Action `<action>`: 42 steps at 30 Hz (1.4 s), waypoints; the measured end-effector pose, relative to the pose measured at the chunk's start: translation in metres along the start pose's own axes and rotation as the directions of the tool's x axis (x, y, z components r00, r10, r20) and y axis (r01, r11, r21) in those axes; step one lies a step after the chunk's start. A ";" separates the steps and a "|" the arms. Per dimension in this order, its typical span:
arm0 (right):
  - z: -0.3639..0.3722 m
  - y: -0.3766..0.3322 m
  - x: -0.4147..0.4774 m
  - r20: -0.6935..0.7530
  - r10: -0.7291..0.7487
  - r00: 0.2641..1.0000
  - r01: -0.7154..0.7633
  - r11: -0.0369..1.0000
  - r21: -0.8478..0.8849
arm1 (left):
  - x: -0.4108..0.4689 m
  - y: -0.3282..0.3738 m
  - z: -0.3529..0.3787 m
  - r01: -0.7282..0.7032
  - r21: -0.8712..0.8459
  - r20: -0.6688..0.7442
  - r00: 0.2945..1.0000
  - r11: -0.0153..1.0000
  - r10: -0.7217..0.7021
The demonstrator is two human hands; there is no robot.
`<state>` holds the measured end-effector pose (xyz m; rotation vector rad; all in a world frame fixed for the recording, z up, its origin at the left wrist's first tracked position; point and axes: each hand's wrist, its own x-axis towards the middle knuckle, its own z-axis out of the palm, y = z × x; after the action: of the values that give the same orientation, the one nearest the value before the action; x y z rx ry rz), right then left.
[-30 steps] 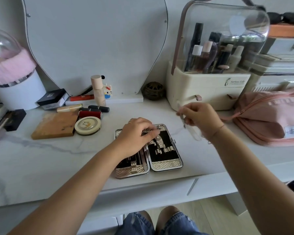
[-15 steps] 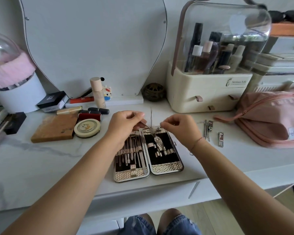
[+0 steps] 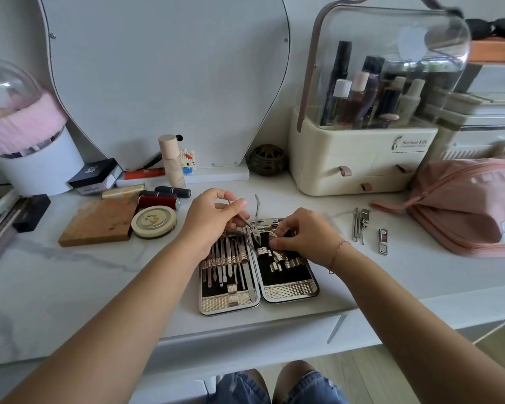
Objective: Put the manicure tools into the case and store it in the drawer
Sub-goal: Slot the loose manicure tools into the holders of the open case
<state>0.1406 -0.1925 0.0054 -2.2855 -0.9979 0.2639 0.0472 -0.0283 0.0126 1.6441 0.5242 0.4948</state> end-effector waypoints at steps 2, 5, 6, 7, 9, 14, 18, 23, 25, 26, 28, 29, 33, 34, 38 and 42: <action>-0.004 0.002 -0.003 0.002 -0.017 1.000 0.017 0.994 0.109 | 0.001 0.000 0.002 0.001 -0.003 0.001 1.000 1.000 -0.001; -0.013 0.006 -0.012 0.059 -0.020 0.998 -0.007 0.904 0.428 | 0.000 0.001 0.007 -0.025 0.027 0.031 0.999 0.999 0.024; -0.014 0.007 -0.014 0.081 -0.024 0.996 -0.018 0.878 0.479 | 0.000 0.002 0.010 -0.036 0.038 0.044 0.998 0.999 0.035; -0.015 0.008 -0.016 0.097 -0.025 0.995 -0.028 0.859 0.511 | 0.000 0.002 0.013 -0.051 0.054 0.057 0.997 0.997 0.047; -0.014 0.009 -0.018 0.099 -0.021 0.995 -0.036 0.843 0.536 | 0.000 0.004 0.019 -0.089 0.100 0.077 0.994 0.991 0.082; -0.015 0.014 -0.019 0.088 -0.010 0.996 -0.041 0.831 0.555 | 0.003 0.004 0.028 -0.134 0.153 0.056 0.990 0.979 0.127; -0.013 0.014 -0.018 0.086 -0.006 0.996 -0.044 0.821 0.569 | 0.004 0.001 0.031 -0.148 0.185 0.045 0.989 0.972 0.142; -0.012 0.014 -0.017 0.063 0.022 0.998 -0.054 0.822 0.566 | 0.003 -0.004 0.032 -0.161 0.276 0.088 0.986 0.948 0.141; -0.010 0.014 -0.015 0.030 0.048 0.998 -0.056 0.841 0.538 | 0.004 -0.004 0.031 -0.193 0.379 0.075 0.981 0.905 0.178; -0.009 0.014 -0.013 0.008 0.059 0.998 -0.055 0.860 0.508 | 0.004 -0.004 0.030 -0.207 0.426 0.071 0.978 0.881 0.196; -0.007 0.015 -0.009 -0.021 0.069 0.997 -0.053 0.898 0.436 | 0.002 -0.002 0.029 -0.225 0.489 0.072 0.973 0.843 0.218; -0.006 0.015 -0.007 -0.025 0.065 0.998 -0.049 0.912 0.406 | 0.002 -0.002 0.028 -0.229 0.512 0.078 0.972 0.828 0.221; -0.003 0.017 -0.002 -0.024 0.041 0.999 -0.030 0.934 0.357 | -0.001 -0.003 0.028 -0.270 0.600 0.152 0.963 0.753 0.224; -0.003 0.017 -0.002 -0.026 0.036 0.999 -0.025 0.936 0.351 | -0.002 -0.003 0.028 -0.286 0.616 0.170 0.958 0.734 0.231; -0.003 0.019 -0.002 -0.067 0.059 0.996 -0.031 0.929 0.368 | -0.006 -0.004 0.023 -0.311 0.658 0.201 0.950 0.686 0.238; -0.003 0.020 0.001 -0.107 0.050 0.993 -0.007 0.931 0.365 | -0.010 -0.008 0.018 -0.343 0.710 0.223 0.938 0.616 0.265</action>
<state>0.1542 -0.2038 -0.0043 -1.9537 -0.7828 0.2989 0.0500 -0.0477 0.0019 2.5767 0.3848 0.4710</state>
